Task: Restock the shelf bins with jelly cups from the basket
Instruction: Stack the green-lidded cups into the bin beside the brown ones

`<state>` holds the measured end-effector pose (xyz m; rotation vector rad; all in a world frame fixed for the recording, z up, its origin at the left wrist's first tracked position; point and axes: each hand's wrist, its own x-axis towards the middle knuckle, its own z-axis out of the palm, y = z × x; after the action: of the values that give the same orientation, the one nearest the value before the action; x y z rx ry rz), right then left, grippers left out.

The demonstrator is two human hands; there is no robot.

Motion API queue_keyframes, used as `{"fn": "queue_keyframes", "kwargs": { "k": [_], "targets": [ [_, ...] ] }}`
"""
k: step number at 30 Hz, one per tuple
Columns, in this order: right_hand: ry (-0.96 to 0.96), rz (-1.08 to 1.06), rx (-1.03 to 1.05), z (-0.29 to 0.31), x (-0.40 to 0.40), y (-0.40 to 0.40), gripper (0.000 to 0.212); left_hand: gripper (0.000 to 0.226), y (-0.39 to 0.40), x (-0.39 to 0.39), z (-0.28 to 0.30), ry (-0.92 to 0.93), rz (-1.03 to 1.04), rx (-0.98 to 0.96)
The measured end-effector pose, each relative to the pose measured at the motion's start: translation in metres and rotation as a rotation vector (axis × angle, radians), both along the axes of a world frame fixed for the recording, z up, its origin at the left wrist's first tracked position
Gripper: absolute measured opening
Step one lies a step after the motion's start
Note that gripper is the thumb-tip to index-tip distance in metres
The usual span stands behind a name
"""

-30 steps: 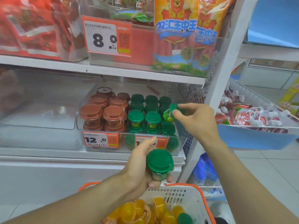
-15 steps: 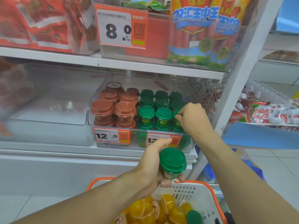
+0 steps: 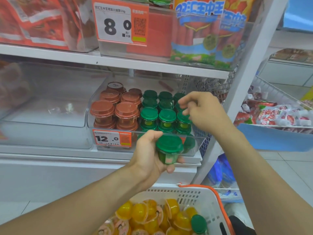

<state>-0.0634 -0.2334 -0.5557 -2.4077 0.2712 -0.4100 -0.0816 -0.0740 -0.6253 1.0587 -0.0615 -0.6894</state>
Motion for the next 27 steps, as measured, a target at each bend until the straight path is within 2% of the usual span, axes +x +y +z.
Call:
{"fn": "queue_keyframes", "kwargs": {
  "k": [2, 3, 5, 7, 10, 13, 16, 18, 20, 23, 27],
  "targets": [
    [0.125, 0.226, 0.202, 0.009, -0.011, 0.002, 0.018, 0.039, 0.0, 0.002, 0.004, -0.032, 0.062, -0.003],
    [0.189, 0.342, 0.219, 0.01, -0.016, 0.002, 0.015, 0.037, 0.0, 0.003, 0.006, -0.056, 0.081, 0.018],
    [0.28, 0.511, 0.213, 0.006, -0.023, 0.004, 0.028, 0.035, 0.002, 0.005, 0.009, -0.112, 0.079, 0.086],
    [0.285, 0.574, 0.209, -0.001, -0.025, 0.009, 0.036, 0.037, 0.005, 0.006, 0.012, -0.131, 0.06, 0.125],
    [0.206, 0.55, 0.246, -0.013, -0.024, 0.011, 0.033, 0.045, 0.01, 0.007, 0.016, -0.1, 0.076, 0.072],
    [0.2, 0.509, 0.49, -0.022, -0.022, 0.007, 0.035, 0.05, 0.019, 0.009, 0.02, -0.06, 0.132, 0.031],
    [0.214, 0.522, 0.786, -0.028, -0.02, 0.004, 0.041, 0.037, 0.023, 0.011, 0.022, -0.096, 0.171, 0.063],
    [0.203, 0.551, 0.871, -0.028, -0.02, 0.004, 0.041, 0.025, 0.022, 0.014, 0.019, -0.156, 0.232, 0.107],
    [0.169, 0.508, 0.883, -0.026, -0.019, 0.006, 0.041, 0.02, 0.022, 0.015, 0.012, -0.309, 0.309, 0.221],
    [0.107, 0.356, 0.777, -0.026, -0.016, 0.012, 0.039, 0.03, 0.026, 0.013, 0.007, -0.605, 0.363, 0.385],
    [0.045, 0.329, 0.633, -0.024, -0.013, 0.017, 0.03, 0.033, 0.028, 0.013, 0.008, -0.685, 0.386, 0.371]
  ]
}}
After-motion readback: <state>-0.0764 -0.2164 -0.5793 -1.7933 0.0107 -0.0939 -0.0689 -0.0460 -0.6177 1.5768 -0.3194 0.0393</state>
